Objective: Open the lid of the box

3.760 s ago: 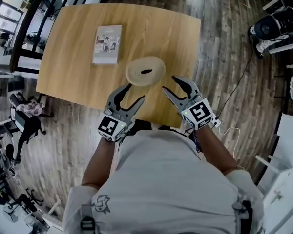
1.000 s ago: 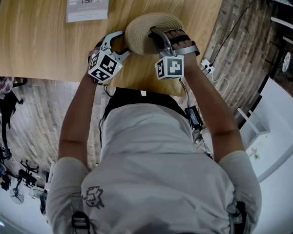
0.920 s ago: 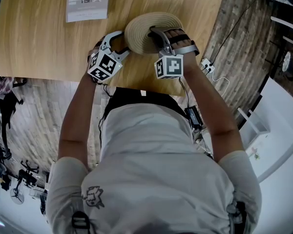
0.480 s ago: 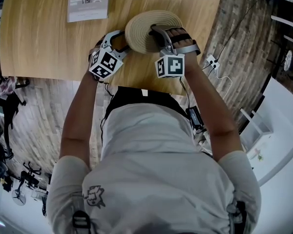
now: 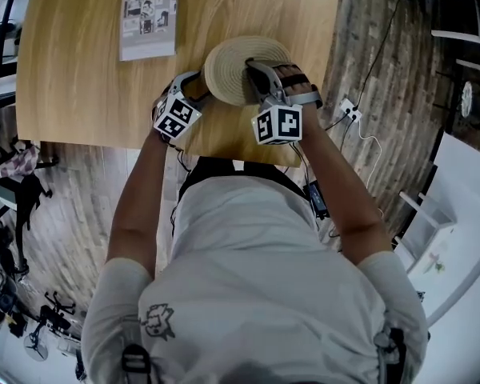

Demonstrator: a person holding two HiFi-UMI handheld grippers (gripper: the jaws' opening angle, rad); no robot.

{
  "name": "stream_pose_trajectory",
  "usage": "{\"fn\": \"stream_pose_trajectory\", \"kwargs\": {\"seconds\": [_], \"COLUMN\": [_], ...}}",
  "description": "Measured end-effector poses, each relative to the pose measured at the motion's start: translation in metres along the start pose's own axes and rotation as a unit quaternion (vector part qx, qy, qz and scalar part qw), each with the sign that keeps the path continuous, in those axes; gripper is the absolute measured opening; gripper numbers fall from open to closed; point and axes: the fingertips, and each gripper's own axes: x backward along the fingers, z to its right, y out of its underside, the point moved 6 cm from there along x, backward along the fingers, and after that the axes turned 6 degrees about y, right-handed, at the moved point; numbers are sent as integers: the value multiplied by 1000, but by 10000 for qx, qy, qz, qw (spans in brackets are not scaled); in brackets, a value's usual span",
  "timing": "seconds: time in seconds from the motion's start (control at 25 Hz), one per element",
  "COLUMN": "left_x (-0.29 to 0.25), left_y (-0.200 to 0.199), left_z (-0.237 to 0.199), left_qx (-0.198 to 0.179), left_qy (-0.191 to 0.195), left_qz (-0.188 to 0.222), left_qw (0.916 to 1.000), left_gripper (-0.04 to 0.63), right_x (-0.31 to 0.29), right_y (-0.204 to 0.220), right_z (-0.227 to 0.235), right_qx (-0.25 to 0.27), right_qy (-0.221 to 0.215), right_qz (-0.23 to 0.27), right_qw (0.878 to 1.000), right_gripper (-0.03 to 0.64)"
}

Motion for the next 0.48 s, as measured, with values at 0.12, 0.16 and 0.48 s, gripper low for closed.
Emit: {"fn": "stream_pose_trajectory", "kwargs": {"seconds": [0.12, 0.16, 0.48], "left_x": [-1, 1, 32], "left_y": [2, 0, -16], "left_z": [0, 1, 20], "left_qx": [237, 289, 621], "left_qy": [12, 9, -447], "left_qz": [15, 34, 327], "left_qw": [9997, 9996, 9965], "left_gripper": [253, 253, 255], "right_x": [12, 16, 55], "right_y": [0, 0, 0], "right_z": [10, 13, 30], "right_qx": [-331, -420, -916], "right_qy": [98, 148, 314], "right_qz": [34, 52, 359], "right_qw": [9994, 9990, 9946], "right_gripper": [25, 25, 25]}}
